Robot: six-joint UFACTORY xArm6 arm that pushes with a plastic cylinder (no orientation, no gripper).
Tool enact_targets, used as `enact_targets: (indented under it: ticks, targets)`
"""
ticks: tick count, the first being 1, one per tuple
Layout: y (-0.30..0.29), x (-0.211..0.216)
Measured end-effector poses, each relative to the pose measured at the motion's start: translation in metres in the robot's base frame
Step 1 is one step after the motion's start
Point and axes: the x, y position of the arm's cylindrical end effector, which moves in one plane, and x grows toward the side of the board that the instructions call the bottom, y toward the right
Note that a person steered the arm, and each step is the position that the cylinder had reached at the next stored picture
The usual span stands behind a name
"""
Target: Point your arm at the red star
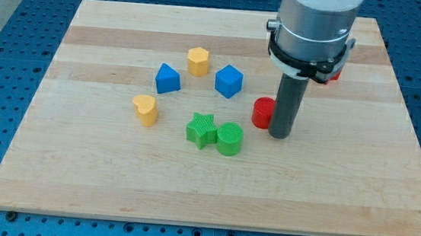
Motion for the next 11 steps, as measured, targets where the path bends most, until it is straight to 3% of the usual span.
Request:
enact_targets:
  ticks: [2,3,4,6,7,9,10,11]
  targets:
    - [0.029,0.016]
    - [0.026,-0.011]
    - [0.026,-0.009]
    - [0.017,0.019]
    - [0.058,0.028]
    - [0.145,-0.012]
    - [0.145,-0.014]
    - [0.149,-0.103]
